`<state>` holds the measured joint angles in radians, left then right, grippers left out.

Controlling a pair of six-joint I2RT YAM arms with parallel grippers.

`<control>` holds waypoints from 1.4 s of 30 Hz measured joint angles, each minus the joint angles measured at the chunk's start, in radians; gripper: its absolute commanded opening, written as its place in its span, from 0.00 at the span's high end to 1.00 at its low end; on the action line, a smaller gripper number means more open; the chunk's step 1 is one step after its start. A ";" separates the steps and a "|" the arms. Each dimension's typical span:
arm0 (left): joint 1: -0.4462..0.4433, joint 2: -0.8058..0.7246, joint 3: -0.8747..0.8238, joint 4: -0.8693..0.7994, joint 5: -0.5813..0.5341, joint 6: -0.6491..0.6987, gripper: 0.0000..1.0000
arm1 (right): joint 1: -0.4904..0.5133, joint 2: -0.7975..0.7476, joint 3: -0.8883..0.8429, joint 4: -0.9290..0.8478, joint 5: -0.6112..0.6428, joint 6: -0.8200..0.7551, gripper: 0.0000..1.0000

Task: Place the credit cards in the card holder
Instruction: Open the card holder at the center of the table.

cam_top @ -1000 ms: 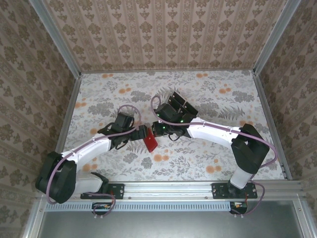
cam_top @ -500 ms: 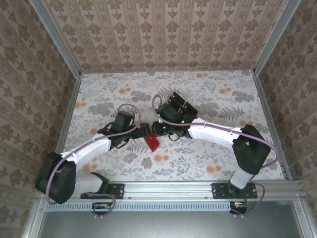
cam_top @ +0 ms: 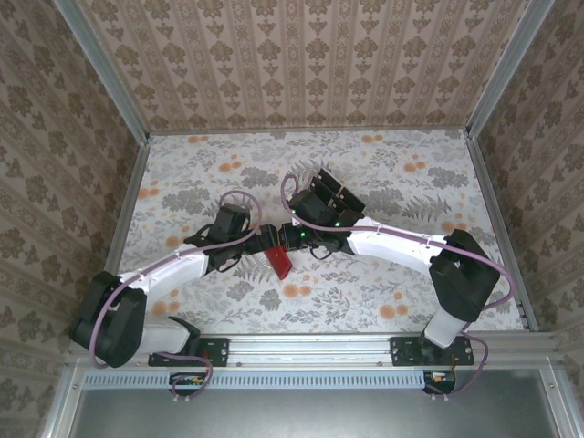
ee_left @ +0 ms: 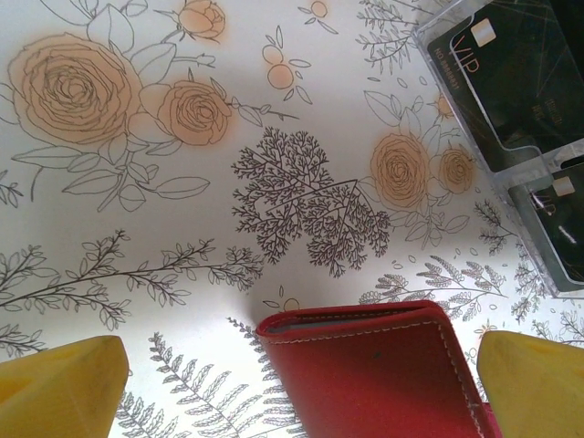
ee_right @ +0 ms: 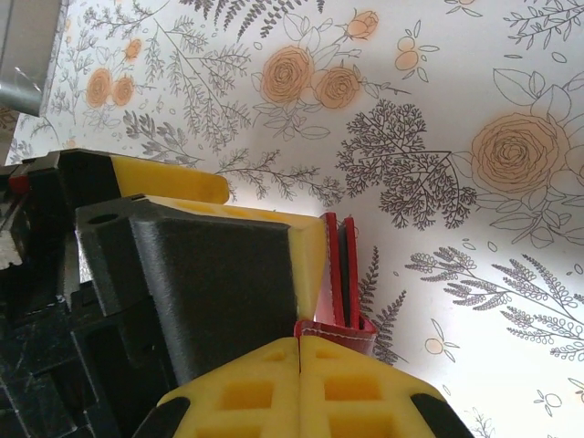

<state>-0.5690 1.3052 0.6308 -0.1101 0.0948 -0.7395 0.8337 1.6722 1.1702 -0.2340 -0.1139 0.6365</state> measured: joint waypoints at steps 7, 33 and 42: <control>-0.013 0.035 0.000 0.014 0.000 -0.003 0.00 | 0.000 -0.002 -0.003 0.000 0.000 0.000 1.00; -0.014 -0.055 -0.034 0.011 -0.016 -0.018 0.00 | -0.005 -0.050 -0.029 0.009 -0.007 0.019 1.00; -0.019 -0.058 -0.118 0.029 -0.035 -0.035 0.00 | -0.027 -0.050 -0.075 0.027 0.000 0.019 1.00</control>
<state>-0.5880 1.2472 0.5125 -0.0814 0.0597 -0.7746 0.8066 1.6218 1.0954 -0.2073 -0.1135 0.6552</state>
